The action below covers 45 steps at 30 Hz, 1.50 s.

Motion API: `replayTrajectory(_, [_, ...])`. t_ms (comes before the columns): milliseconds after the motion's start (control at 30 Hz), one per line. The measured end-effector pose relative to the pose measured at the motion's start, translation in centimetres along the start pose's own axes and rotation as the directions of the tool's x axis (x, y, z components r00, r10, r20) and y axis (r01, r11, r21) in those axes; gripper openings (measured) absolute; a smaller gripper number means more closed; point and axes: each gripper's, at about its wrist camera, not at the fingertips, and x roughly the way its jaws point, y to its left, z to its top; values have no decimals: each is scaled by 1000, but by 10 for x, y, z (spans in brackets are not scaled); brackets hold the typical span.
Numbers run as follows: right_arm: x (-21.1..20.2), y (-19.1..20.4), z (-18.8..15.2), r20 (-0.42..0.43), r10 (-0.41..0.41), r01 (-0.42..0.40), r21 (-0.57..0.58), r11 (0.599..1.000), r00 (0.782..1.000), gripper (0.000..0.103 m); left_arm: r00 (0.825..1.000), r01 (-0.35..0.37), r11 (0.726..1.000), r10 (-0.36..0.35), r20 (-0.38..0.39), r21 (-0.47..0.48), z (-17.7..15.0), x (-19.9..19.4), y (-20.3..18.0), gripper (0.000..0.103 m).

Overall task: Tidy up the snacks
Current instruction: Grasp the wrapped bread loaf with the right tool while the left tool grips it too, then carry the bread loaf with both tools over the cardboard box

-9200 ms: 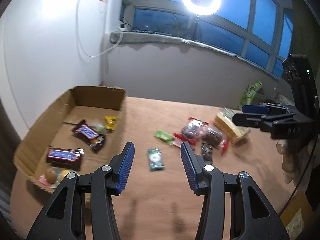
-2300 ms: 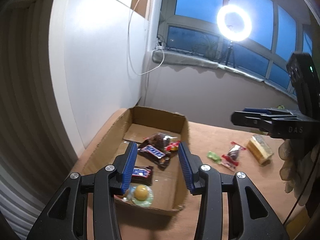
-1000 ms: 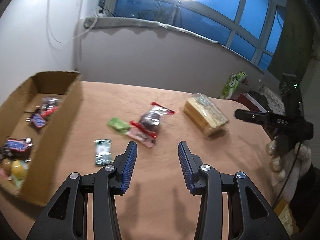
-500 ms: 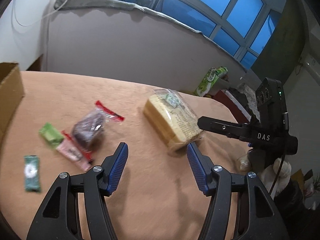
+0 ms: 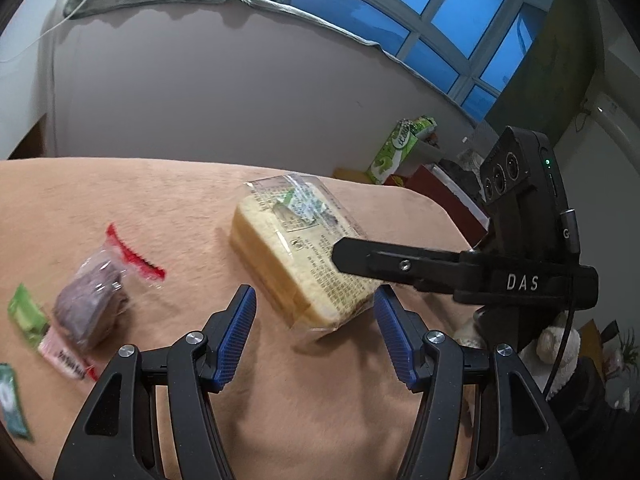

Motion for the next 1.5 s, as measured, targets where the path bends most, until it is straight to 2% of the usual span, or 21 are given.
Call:
replayTrajectory(67, [2, 0, 0, -10, 8, -8, 1, 1000, 1000, 80, 1000, 6, 1000, -6, -7, 0, 1, 4, 0, 61])
replayTrajectory(167, [4, 1, 1, -16, 3, -3, 4, 1000, 1000, 76, 1000, 16, 1000, -16, -15, 1, 2, 8, -1, 61])
replayTrajectory(300, [5, 0, 2, -28, 24, -24, 15, 1000, 999, 65, 999, 30, 999, -30, -22, 10, 1, 10, -3, 56])
replayTrajectory(667, [-2, 12, 0, -23, 42, -42, 9, 999, 999, 62, 1000, -3, 998, 3, 11, 62, 3, 0, -13, 54])
replayTrajectory(933, [-13, 33, -6, -17, 51, -51, -17, 999, 999, 62, 999, -19, 996, 16, 42, 84, -5, -22, -17, 54])
replayTrajectory(1500, [-38, 116, -19, 12, 75, -73, -126, 989, 997, 62, 987, -55, 994, 39, 153, 98, -24, -97, -9, 54])
